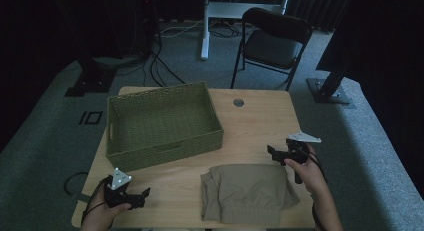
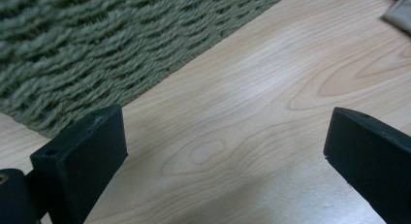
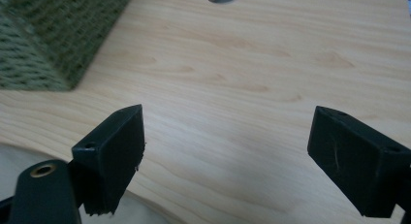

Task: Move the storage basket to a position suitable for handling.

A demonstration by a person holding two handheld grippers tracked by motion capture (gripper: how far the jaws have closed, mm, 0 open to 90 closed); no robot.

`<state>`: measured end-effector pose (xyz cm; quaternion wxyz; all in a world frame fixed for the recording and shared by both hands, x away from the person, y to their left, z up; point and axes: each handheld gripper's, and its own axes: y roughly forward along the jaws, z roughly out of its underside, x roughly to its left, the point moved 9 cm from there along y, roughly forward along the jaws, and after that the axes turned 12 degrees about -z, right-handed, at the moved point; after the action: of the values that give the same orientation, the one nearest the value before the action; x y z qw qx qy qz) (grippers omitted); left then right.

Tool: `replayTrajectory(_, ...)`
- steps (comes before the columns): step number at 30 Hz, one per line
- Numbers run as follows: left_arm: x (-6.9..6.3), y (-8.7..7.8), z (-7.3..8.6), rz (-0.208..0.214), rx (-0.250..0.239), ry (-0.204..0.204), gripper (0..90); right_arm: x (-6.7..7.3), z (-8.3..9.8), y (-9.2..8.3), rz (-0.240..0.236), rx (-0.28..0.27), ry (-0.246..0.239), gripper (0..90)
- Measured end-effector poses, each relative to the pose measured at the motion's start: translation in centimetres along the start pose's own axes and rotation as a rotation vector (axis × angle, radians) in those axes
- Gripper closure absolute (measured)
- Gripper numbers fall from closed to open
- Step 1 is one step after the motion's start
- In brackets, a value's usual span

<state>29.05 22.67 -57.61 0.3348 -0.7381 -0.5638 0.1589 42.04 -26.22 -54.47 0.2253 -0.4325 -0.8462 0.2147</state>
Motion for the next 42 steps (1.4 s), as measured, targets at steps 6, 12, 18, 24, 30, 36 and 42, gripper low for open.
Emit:
replayTrajectory(6, 0.1, -1.6, -1.4, -0.002, -0.059, 0.004, 2.6, 1.7, -1.6, 0.4, -0.044, -0.022, -0.024, 12.9)
replayTrajectory(12, -0.1, -2.8, -2.6, -0.002, -0.092, 0.023, 2.6, 2.7, -2.4, 0.7, -0.067, -0.029, -0.036, 12.9)
replayTrajectory(18, 0.0, -3.9, -3.7, 0.003, -0.138, 0.013, 2.6, 4.1, -3.4, 1.0, -0.112, -0.035, -0.060, 12.9)
replayTrajectory(24, 1.1, -5.1, -5.1, -0.021, -0.172, 0.004, 2.6, 5.3, -4.6, 1.4, -0.135, -0.043, -0.081, 12.9)
replayTrajectory(30, 2.1, -5.5, -6.2, -0.039, -0.191, -0.014, 2.6, 6.6, -5.8, 1.9, -0.154, -0.061, -0.098, 12.9)
replayTrajectory(36, 3.2, -5.6, -7.1, -0.059, -0.205, -0.042, 2.6, 7.8, -6.9, 2.5, -0.167, -0.066, -0.122, 12.9)
replayTrajectory(42, 4.6, -5.2, -7.8, -0.085, -0.213, -0.074, 2.7, 8.9, -8.2, 3.2, -0.167, -0.081, -0.117, 12.8)
